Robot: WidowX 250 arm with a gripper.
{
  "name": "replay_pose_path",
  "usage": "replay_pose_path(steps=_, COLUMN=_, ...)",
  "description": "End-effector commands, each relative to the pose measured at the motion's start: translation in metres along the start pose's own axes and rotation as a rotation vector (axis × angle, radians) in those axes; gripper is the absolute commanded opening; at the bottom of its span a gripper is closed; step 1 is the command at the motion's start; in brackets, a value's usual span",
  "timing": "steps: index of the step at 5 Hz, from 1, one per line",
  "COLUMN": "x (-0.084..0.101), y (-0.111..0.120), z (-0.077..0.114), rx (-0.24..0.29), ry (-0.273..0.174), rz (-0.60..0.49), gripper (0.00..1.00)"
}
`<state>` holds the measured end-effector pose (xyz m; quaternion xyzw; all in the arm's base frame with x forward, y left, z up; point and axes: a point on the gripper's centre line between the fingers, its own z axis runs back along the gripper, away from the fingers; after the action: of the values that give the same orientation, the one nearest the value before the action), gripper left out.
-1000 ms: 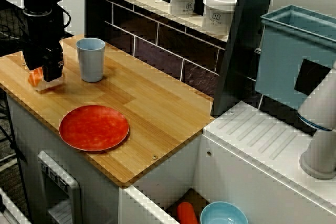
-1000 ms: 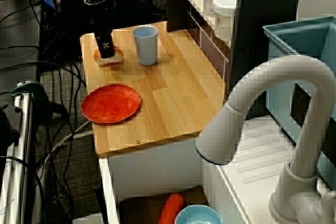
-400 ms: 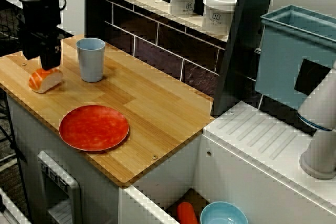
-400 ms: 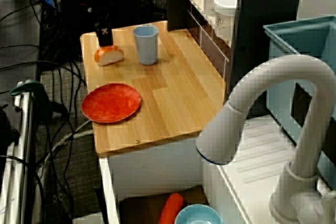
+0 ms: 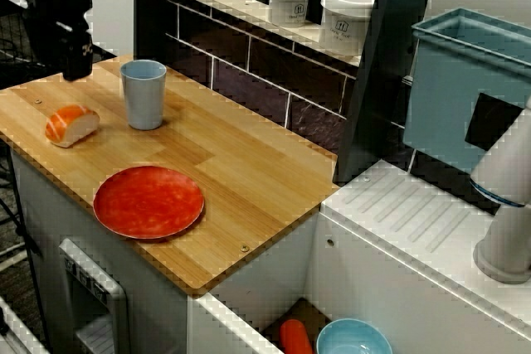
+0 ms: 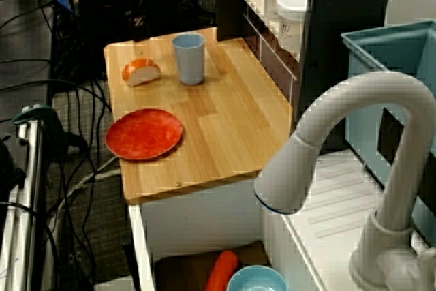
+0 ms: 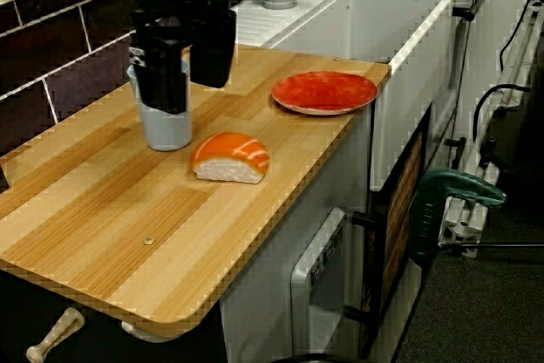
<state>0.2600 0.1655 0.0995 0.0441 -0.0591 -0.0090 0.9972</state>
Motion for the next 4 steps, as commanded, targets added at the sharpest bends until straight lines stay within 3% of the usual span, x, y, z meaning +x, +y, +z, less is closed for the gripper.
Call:
replay_pose_path(steps=1, x=0.034, y=0.028, z=0.004, rx=-0.034, ry=-0.04, rz=-0.119, gripper=1.0)
replay_pose_path(steps=3, x=0.047, y=0.045, z=-0.002, rx=-0.116, ry=-0.005, rz=-0.168, gripper=1.0)
replay_pose_path(steps=4, x=0.048, y=0.043, z=-0.011, rx=-0.14, ry=0.048, rz=-0.207, gripper=1.0)
